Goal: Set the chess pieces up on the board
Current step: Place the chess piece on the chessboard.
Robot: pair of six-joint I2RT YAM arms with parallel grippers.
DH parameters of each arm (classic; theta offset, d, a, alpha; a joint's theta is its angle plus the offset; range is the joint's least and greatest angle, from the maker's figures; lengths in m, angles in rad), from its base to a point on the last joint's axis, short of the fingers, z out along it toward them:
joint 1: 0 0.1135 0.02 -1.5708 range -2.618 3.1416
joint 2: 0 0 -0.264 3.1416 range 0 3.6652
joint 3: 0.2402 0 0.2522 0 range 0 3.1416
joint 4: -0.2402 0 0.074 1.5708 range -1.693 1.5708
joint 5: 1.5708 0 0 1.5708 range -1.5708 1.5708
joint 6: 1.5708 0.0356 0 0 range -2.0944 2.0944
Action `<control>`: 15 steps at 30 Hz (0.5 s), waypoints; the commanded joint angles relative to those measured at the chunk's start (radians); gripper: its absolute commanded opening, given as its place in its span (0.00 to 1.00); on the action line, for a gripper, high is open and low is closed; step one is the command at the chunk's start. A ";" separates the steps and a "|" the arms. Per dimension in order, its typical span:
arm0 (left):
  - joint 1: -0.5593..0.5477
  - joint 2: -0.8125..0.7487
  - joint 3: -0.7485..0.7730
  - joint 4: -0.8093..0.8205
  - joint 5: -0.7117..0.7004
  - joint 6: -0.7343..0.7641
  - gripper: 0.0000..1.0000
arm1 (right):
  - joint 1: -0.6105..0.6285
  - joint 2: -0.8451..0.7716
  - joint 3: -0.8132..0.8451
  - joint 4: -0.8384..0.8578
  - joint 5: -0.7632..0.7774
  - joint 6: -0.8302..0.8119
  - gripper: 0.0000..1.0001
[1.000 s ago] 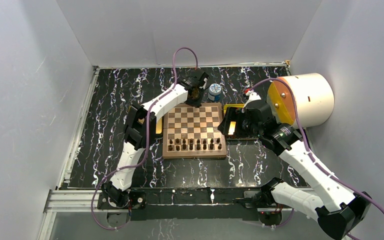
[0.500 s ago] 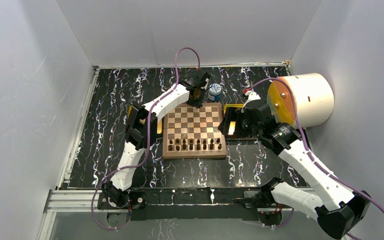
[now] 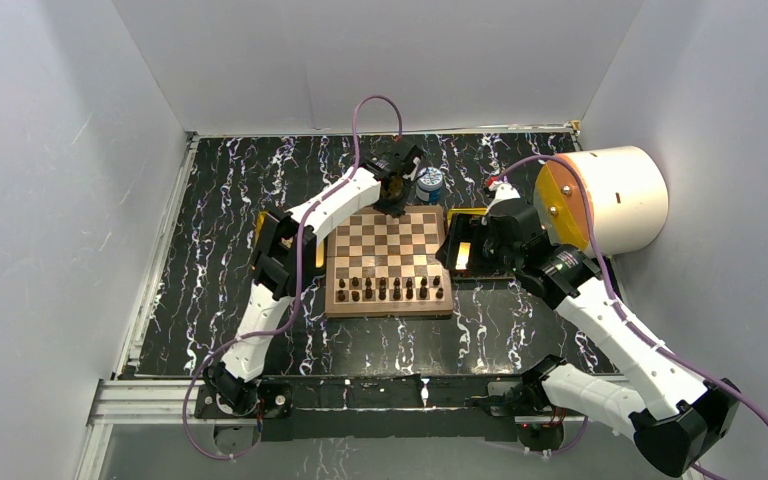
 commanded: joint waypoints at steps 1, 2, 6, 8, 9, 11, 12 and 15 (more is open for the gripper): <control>-0.007 0.012 0.034 -0.023 -0.015 0.010 0.12 | 0.005 -0.005 0.020 0.037 0.015 -0.014 0.99; -0.006 0.013 0.035 -0.022 -0.015 0.008 0.12 | 0.006 -0.005 0.018 0.036 0.017 -0.015 0.99; -0.008 0.014 0.036 -0.016 -0.019 0.006 0.12 | 0.005 -0.008 0.020 0.033 0.021 -0.017 0.99; -0.008 0.012 0.033 -0.018 -0.022 0.007 0.15 | 0.006 -0.008 0.021 0.033 0.024 -0.018 0.99; -0.008 0.011 0.033 -0.019 -0.025 0.008 0.19 | 0.006 -0.008 0.021 0.033 0.025 -0.018 0.99; -0.008 0.007 0.033 -0.021 -0.031 0.008 0.29 | 0.005 -0.008 0.018 0.035 0.025 -0.018 0.99; -0.008 0.006 0.031 -0.023 -0.033 0.009 0.32 | 0.005 -0.006 0.017 0.038 0.023 -0.018 0.99; -0.008 -0.003 0.034 -0.024 -0.034 0.009 0.38 | 0.005 -0.001 0.015 0.040 0.018 -0.018 0.99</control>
